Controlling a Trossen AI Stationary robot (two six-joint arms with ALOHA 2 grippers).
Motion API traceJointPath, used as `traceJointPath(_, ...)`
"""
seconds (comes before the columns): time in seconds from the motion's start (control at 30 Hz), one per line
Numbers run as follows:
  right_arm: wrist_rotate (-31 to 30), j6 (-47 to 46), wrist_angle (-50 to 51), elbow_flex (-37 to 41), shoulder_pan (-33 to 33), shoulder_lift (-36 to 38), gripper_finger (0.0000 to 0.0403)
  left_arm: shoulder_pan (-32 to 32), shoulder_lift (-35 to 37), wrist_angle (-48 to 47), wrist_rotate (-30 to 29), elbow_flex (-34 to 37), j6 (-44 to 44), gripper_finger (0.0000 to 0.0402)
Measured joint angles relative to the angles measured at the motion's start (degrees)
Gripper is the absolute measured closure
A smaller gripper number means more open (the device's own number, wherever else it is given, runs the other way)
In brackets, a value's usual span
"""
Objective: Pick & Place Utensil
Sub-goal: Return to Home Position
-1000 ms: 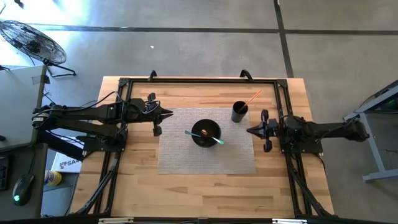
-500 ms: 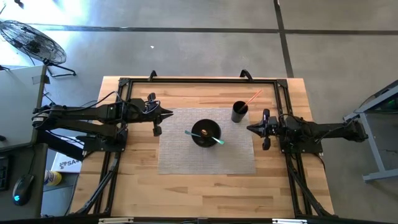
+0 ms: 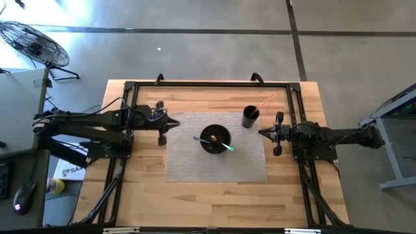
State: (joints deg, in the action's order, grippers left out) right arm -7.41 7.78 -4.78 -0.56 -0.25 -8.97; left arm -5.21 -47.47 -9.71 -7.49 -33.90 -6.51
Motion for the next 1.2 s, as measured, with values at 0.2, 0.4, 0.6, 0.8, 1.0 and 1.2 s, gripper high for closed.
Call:
traceJointPath(0.2, 0.04, -0.12, 0.07, 0.00, 0.00, 0.00, 0.0390, -0.04, 7.50, 15.90, 16.81, 11.97, -3.62, 0.0367)
traceJointPath(0.4, 0.06, -0.17, 0.26, 0.00, 0.00, 0.00, 0.0391, -0.04, 18.38, 16.72, 10.88, 21.25, 2.13, 0.0367)
traceJointPath(0.6, 0.08, -0.21, 0.26, 0.00, 0.00, -0.02, 0.0391, 1.58, 33.80, 18.73, 2.08, 31.99, 5.26, 0.0367)
traceJointPath(0.8, 0.12, -0.23, 0.35, 0.00, 0.00, -0.13, 0.0391, 3.50, 40.93, 11.01, -2.10, 32.53, 4.26, 0.0367)
traceJointPath(1.0, 0.26, -0.23, 0.66, 0.00, 0.00, -0.39, 0.0391, 3.37, 40.81, 10.29, 1.47, 32.55, 3.77, 0.0367)
traceJointPath(1.2, 0.26, -0.23, 0.66, 0.00, 0.00, -0.39, 0.0391, 3.37, 40.84, 10.13, 2.20, 32.60, 3.99, 0.0367)
